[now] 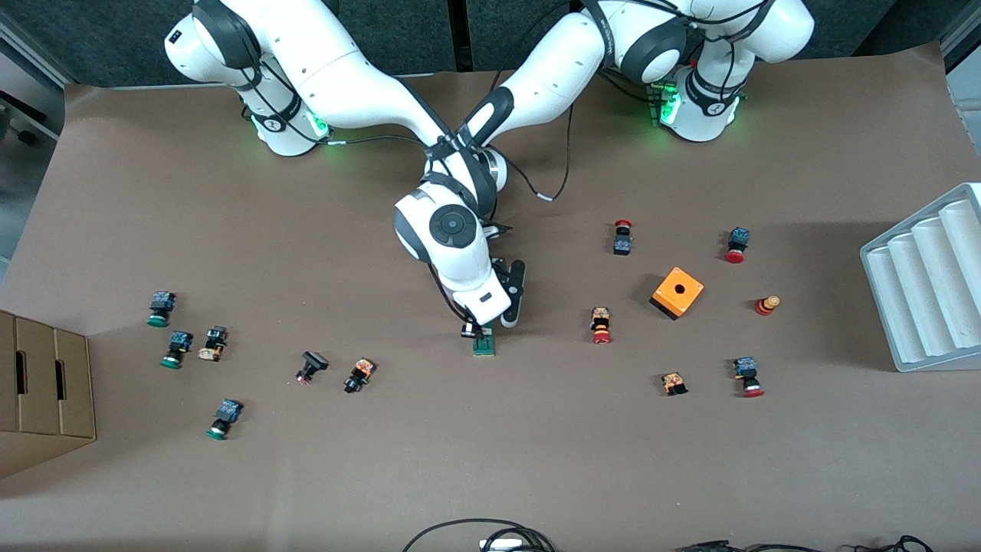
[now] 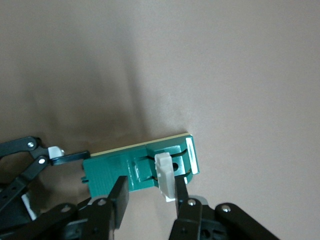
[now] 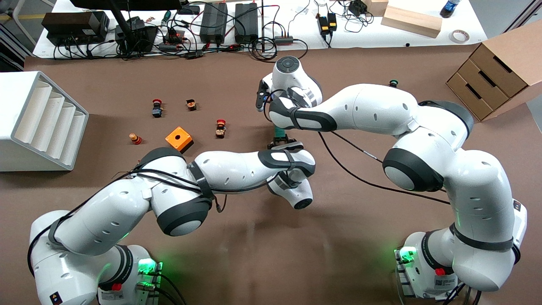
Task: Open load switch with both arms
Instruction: 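Push the white lever down toward the switch base with the right gripper, then press the lever fully down onto the contacts with the right gripper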
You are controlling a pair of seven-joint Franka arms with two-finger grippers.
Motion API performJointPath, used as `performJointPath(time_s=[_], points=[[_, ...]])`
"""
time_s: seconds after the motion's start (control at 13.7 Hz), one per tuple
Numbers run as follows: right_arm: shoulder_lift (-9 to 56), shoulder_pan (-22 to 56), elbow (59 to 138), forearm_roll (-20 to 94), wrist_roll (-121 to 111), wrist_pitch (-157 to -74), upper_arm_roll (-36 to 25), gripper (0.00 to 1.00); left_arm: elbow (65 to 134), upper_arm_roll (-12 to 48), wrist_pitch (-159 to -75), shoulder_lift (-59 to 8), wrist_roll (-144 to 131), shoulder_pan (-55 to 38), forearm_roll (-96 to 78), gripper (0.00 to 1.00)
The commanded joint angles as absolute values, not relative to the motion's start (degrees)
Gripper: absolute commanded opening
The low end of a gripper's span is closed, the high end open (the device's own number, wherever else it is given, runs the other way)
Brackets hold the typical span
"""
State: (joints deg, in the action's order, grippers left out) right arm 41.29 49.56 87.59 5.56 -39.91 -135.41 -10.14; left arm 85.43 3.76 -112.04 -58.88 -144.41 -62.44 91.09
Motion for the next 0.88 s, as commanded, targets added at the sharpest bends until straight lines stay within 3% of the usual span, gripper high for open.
performJointPath(time_s=[0.0, 0.8], points=[[38.41, 50.01, 90.97, 4.92, -39.2, -134.74, -9.41, 0.44, 84.29, 3.25, -112.68, -59.85, -144.4, -62.75, 91.85, 0.4], [37.0, 50.27, 93.43, 4.92, -39.11, -134.74, -9.32, 0.43, 84.29, 3.25, -112.68, -59.85, -144.4, -62.67, 91.85, 0.4]])
